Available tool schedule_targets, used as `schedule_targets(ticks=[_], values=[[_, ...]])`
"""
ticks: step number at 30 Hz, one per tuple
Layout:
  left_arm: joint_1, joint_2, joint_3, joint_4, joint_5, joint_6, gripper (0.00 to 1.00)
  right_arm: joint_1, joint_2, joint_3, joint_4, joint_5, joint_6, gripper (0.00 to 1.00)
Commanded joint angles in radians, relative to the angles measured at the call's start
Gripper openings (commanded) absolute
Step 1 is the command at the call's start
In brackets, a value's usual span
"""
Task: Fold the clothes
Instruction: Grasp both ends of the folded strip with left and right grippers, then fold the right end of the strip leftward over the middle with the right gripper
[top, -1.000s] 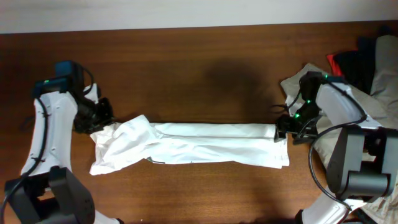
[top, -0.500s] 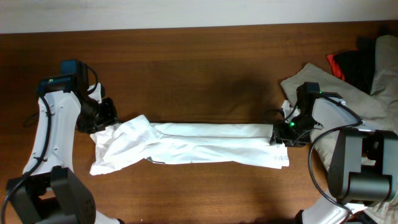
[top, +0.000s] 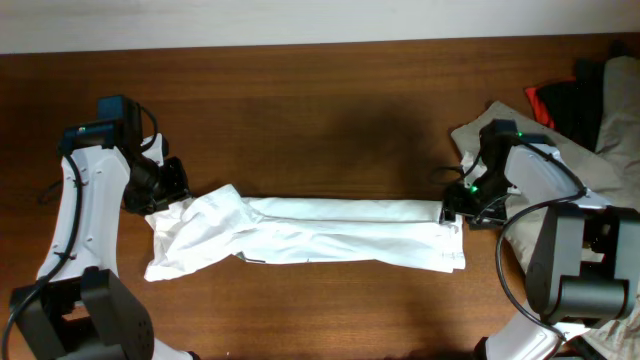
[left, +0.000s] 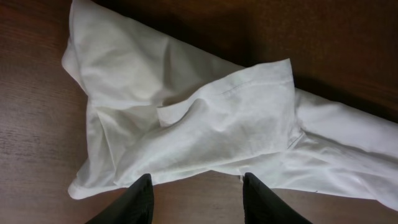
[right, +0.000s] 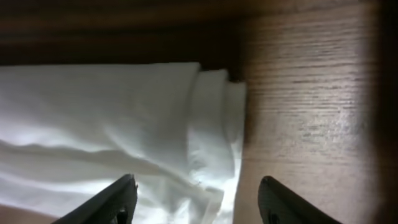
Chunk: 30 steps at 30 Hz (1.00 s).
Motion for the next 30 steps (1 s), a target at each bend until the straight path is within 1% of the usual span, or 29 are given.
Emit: schedule_targets(ticks=[1,4,5,7,10,12,13,14,15,17,18,21,22,23,25,26,27,30], values=[[-0.002,-0.016,0.011,-0.002,-0.004,0.013,0.46,-0.002,0.005,-0.066,0.049,0.029,0.033,0.69],[-0.002,-0.016,0.011,-0.002,-0.004,0.013,0.46,-0.002,0.005,-0.092,0.084,-0.047,0.031,0.69],[-0.002,-0.016,0.011,-0.002,-0.004,0.013,0.46,0.0,0.005,-0.092,0.084,-0.084,0.027,0.66],[-0.002,-0.016,0.011,-0.002,-0.004,0.013,0.46,0.006,0.006,-0.092,0.084,-0.087,0.028,0.57],[-0.002,-0.016,0.011,-0.005,-0.004,0.013,0.46,0.048,0.005,-0.092,0.084,-0.087,0.028,0.52],[-0.002,-0.016,0.011,-0.006,-0.004,0.014,0.46,0.069,0.005,-0.092,0.096,-0.086,0.028,0.34],[-0.002,-0.016,0.011,-0.007,-0.004,0.013,0.46,0.071,0.006,-0.092,0.099,-0.078,0.029,0.21],[-0.002,-0.016,0.011,-0.009,-0.005,0.013,0.46,0.07,0.005,-0.092,0.1,-0.07,0.029,0.11],[-0.002,-0.016,0.011,-0.011,-0.005,0.014,0.46,0.068,0.005,-0.09,0.098,-0.033,0.029,0.04],[-0.002,-0.016,0.011,-0.014,-0.005,0.013,0.46,0.053,0.005,-0.045,0.05,0.076,0.083,0.04],[-0.002,-0.016,0.011,-0.014,-0.004,0.013,0.46,0.036,0.003,0.015,0.001,0.139,0.121,0.04],[-0.002,-0.016,0.011,-0.014,-0.004,0.013,0.46,0.035,0.0,0.226,-0.137,0.164,0.132,0.04],[-0.002,-0.016,0.011,-0.014,-0.004,0.013,0.46,0.069,0.0,0.298,-0.19,0.158,0.13,0.04],[-0.002,-0.016,0.011,-0.013,-0.004,0.013,0.46,0.106,0.0,0.332,-0.219,0.154,0.13,0.04],[-0.002,-0.016,0.011,-0.014,-0.004,0.013,0.46,0.217,0.0,0.346,-0.24,0.137,0.134,0.04],[-0.002,-0.016,0.011,-0.014,-0.004,0.013,0.46,0.273,0.004,0.346,-0.234,0.111,0.14,0.04],[-0.002,-0.016,0.011,-0.014,-0.004,0.013,0.46,0.344,0.006,0.346,-0.209,0.109,0.174,0.04],[-0.002,-0.016,0.011,-0.015,-0.004,0.013,0.46,0.499,0.025,0.346,-0.113,0.108,0.27,0.04]])
